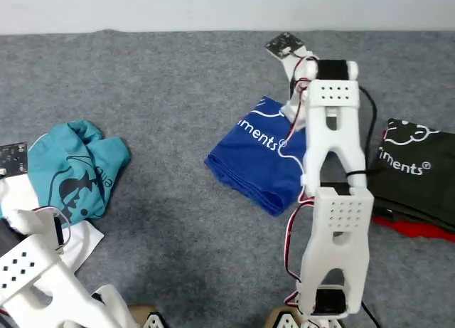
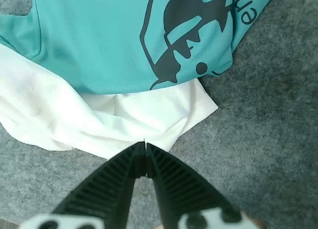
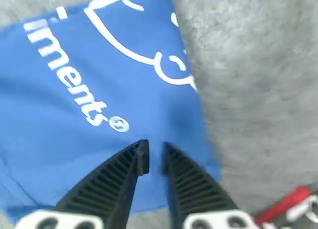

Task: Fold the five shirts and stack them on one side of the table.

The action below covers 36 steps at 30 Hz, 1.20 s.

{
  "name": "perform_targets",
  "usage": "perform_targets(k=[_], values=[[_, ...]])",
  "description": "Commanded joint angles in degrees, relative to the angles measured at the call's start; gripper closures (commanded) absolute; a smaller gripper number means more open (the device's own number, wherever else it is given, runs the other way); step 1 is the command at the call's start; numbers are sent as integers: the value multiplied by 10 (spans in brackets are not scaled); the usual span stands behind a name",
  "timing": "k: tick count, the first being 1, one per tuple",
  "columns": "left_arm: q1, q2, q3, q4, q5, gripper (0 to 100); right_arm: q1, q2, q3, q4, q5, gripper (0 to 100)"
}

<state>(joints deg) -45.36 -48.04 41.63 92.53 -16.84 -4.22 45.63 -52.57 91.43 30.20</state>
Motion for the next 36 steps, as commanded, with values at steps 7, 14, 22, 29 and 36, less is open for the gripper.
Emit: perform_targets(k=[7,14,22,29,36], values=[[3,-5,-1,-14,-7,994,-106,67,-27,7,-178,990],[3,-5,-1,-14,-7,994,-189,124,-27,15,-179,990],[3,-8,-1,-14,-7,994,-184,116,-120,87,-155,990],[3,-9,-1,-12,-7,994,-129,64,-176,115,-173,990],[3,-9,-1,-14,-7,994,-66,23,-143,116,-354,990]])
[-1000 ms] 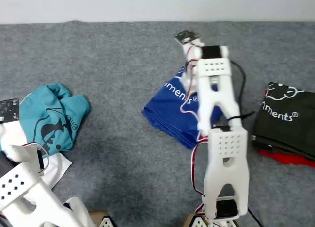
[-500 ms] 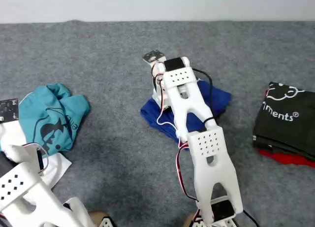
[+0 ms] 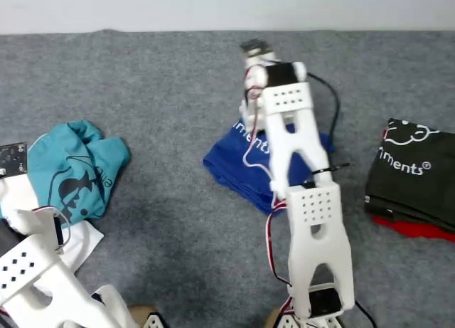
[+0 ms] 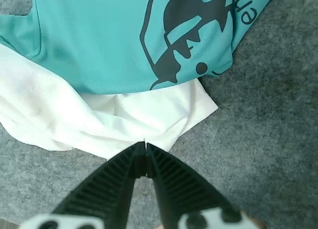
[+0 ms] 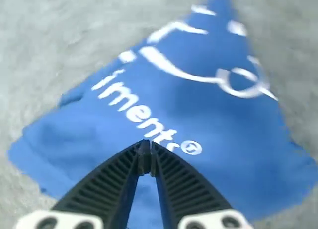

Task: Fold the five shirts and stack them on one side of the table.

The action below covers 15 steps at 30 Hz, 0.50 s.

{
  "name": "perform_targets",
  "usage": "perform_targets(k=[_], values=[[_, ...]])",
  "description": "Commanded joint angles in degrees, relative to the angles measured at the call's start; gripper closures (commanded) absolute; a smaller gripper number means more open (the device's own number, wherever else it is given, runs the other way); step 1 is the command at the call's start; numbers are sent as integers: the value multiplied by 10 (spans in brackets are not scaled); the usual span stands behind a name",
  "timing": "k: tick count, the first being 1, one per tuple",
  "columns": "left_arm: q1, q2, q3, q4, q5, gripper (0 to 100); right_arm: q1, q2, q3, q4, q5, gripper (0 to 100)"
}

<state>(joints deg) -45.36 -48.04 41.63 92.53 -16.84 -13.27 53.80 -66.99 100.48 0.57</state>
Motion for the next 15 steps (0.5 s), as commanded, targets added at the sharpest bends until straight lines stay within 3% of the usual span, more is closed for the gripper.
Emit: perform_targets(k=[1,6,11,15], values=[[3,-9,-2,-14,-7,994,30,-70,18,26,-73,990],[3,-8,-2,-15,-7,994,30,-153,128,26,-176,967],[3,-7,-4,-15,-8,994,19,-225,255,23,-287,794],[3,-7,-6,-15,-8,994,27,-218,272,8,-357,664]])
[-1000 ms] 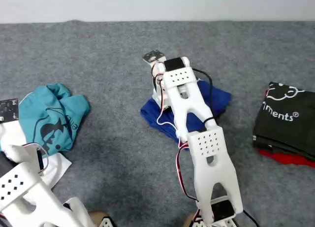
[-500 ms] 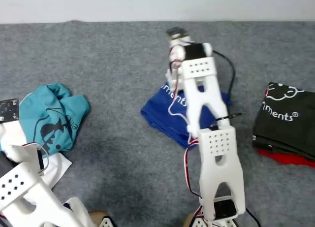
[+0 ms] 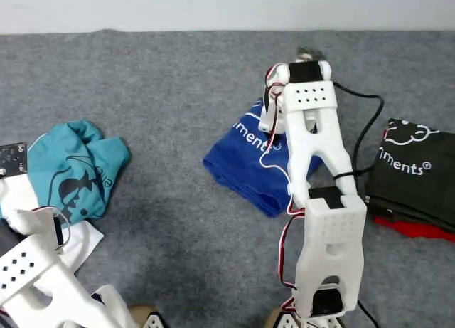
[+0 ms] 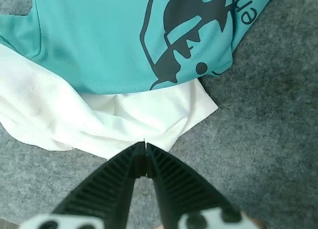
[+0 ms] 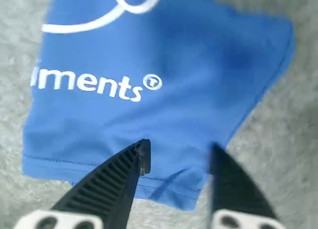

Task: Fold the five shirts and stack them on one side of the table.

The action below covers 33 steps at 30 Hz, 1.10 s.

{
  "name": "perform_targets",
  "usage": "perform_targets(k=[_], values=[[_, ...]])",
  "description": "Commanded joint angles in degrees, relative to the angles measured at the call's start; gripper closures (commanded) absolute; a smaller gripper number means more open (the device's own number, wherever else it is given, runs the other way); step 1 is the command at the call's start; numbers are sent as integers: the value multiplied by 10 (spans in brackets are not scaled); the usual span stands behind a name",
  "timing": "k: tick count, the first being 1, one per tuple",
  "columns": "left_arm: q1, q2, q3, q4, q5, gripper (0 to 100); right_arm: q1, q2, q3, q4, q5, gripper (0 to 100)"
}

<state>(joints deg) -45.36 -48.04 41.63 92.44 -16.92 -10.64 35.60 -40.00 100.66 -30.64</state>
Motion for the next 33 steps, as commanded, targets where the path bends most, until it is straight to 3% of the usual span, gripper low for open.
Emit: perform_targets(k=[1,4,20,23,30,33], values=[[3,-6,-6,-14,-7,994,3,-27,2,0,-57,637],[3,-6,-3,-14,-7,994,7,3,2,-29,-87,591],[3,-7,-2,-13,-7,994,-5,163,1,-157,-149,596],[3,-9,-2,-13,-7,994,-5,181,1,-153,-148,664],[3,-9,-2,-13,-7,994,0,180,1,-153,-107,974],[3,-9,-2,-13,-7,994,7,167,1,-143,-98,973]])
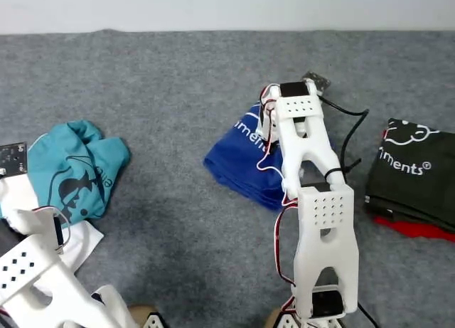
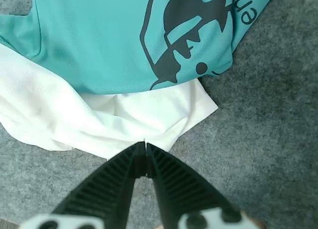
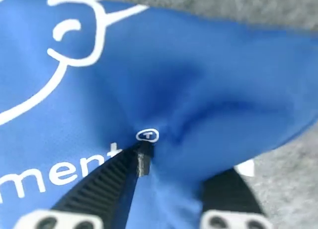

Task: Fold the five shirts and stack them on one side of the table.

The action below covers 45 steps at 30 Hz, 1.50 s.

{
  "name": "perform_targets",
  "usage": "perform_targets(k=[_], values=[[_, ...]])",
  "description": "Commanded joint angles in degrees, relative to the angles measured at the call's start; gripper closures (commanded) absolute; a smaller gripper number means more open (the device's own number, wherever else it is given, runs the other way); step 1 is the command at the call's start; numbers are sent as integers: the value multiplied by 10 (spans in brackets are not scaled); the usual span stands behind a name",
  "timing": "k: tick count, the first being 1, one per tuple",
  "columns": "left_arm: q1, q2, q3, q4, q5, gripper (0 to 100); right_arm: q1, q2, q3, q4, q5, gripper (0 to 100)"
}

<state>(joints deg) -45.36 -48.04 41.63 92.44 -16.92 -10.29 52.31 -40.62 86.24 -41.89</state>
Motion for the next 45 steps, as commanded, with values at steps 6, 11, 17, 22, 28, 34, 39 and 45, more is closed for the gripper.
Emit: perform_targets(k=[6,11,17,22,28,34,39,45], values=[[3,-9,-2,-14,-7,994,23,-58,7,28,106,989],[3,-9,-2,-14,-7,994,68,-139,7,90,214,989],[3,-9,-2,-14,-7,994,122,-208,7,124,316,990],[3,-9,-2,-14,-7,994,153,-269,7,148,390,990],[3,-9,-2,-14,-7,994,201,-362,7,163,460,990],[3,-9,-4,-14,-7,994,260,-444,8,162,547,990],[3,-9,-4,-13,-7,994,293,-474,8,162,583,990],[3,-9,-4,-12,-7,994,328,-459,10,160,590,990]])
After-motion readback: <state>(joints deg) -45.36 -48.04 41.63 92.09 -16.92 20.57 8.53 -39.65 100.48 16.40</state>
